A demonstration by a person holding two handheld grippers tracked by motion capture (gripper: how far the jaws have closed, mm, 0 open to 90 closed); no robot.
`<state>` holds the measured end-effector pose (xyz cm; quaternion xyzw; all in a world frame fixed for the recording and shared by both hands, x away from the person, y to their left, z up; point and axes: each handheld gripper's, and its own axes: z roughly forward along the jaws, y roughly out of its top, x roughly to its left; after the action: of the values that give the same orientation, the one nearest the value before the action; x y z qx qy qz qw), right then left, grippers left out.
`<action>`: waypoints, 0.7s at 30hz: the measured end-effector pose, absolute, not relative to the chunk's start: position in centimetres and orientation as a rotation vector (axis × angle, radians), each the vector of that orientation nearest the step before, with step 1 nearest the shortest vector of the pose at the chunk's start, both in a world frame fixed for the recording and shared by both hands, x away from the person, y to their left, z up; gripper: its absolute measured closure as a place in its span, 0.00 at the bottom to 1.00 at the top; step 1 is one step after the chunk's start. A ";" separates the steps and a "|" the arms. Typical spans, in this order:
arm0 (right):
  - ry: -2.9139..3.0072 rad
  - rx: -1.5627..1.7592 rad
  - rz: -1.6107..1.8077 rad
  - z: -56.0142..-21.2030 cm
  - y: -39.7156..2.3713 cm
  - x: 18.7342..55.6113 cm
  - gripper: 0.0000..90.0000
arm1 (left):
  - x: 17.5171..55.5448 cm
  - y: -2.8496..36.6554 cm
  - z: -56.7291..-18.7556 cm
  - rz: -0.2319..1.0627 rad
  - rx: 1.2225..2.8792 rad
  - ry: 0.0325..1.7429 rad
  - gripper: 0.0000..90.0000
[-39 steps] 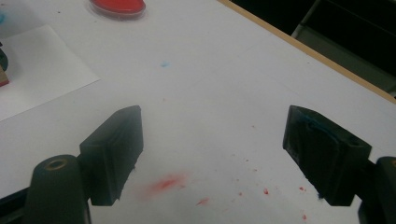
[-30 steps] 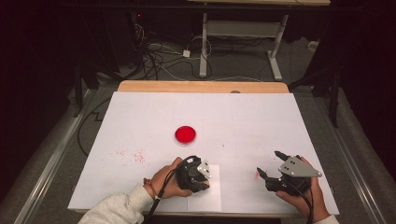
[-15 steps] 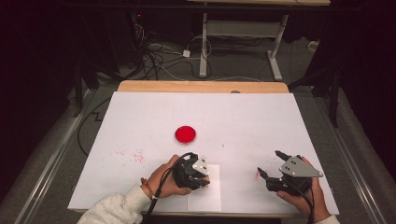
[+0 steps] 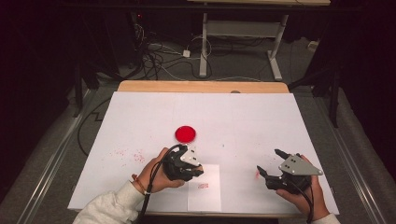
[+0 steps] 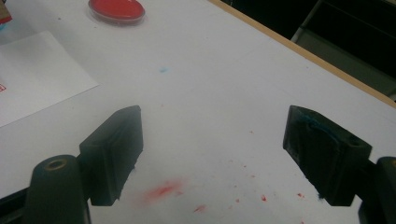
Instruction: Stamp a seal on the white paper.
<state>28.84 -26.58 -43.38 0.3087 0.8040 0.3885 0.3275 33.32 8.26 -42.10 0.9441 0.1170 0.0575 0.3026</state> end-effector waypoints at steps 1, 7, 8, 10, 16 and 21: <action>2.106 0.808 1.017 -43.4 -26.6 28.9 0.22 | 33.4 8.3 -42.1 0.156 2.499 0.315 0.81; 2.090 0.807 1.009 -43.2 -26.7 28.9 0.22 | 33.5 8.7 -42.0 0.181 2.488 0.335 0.81; 2.089 0.812 1.011 -43.2 -26.7 28.8 0.22 | 33.5 8.8 -42.0 0.181 2.486 0.335 0.81; 2.090 0.808 1.011 -43.2 -26.7 28.8 0.22 | 33.4 8.9 -41.8 0.194 2.480 0.341 0.81; 2.093 0.803 1.014 -43.2 -26.6 29.0 0.22 | 33.6 9.5 -41.3 0.222 2.466 0.356 0.81; 2.092 0.790 1.016 -43.0 -26.5 29.0 0.22 | 34.0 10.1 -41.0 0.239 2.462 0.371 0.81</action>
<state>28.99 -26.46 -43.00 0.3028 0.8023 0.3896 0.3359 33.98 10.13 -40.95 0.9342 0.1410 0.0908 0.3149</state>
